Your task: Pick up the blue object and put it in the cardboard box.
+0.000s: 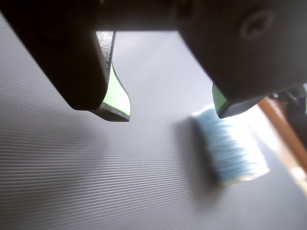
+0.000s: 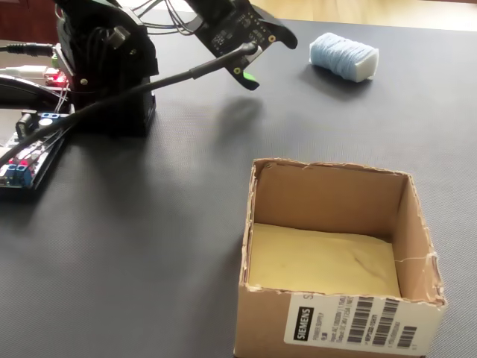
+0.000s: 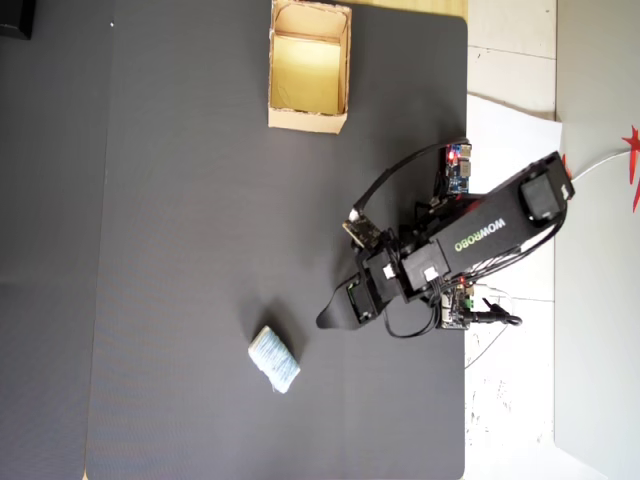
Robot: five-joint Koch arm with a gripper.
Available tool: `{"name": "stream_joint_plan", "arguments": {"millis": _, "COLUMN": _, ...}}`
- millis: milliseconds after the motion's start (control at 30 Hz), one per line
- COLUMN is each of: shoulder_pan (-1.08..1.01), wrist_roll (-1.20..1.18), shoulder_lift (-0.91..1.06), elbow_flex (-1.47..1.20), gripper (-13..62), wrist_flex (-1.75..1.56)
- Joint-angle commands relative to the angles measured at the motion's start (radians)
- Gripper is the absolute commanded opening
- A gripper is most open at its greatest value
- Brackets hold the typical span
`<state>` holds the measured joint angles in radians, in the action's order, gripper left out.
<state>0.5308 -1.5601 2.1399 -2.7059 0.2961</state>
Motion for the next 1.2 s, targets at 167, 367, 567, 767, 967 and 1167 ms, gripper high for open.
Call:
{"name": "stream_joint_plan", "arguments": {"millis": 167, "shoulder_pan": 0.017, "wrist_roll": -0.034, "shoulder_lift": -0.126, "elbow_flex": 0.39, "gripper": 33.7, "wrist_flex": 0.144}}
{"name": "stream_joint_plan", "arguments": {"millis": 367, "shoulder_pan": 0.012, "wrist_roll": -0.034, "shoulder_lift": -0.325, "elbow_flex": 0.594, "gripper": 33.7, "wrist_flex": 0.255}}
{"name": "stream_joint_plan", "arguments": {"millis": 567, "shoulder_pan": -0.009, "wrist_roll": -0.032, "shoulder_lift": -0.465, "elbow_flex": 0.73, "gripper": 33.6, "wrist_flex": 0.328}}
{"name": "stream_joint_plan", "arguments": {"millis": 767, "shoulder_pan": -0.012, "wrist_roll": -0.032, "shoulder_lift": -0.63, "elbow_flex": 0.877, "gripper": 33.5, "wrist_flex": 0.379}}
{"name": "stream_joint_plan", "arguments": {"millis": 967, "shoulder_pan": -0.014, "wrist_roll": -0.035, "shoulder_lift": -0.781, "elbow_flex": 0.973, "gripper": 33.5, "wrist_flex": 0.383}}
{"name": "stream_joint_plan", "arguments": {"millis": 1167, "shoulder_pan": -0.014, "wrist_roll": -0.035, "shoulder_lift": -0.857, "elbow_flex": 0.989, "gripper": 33.0, "wrist_flex": 0.383}}
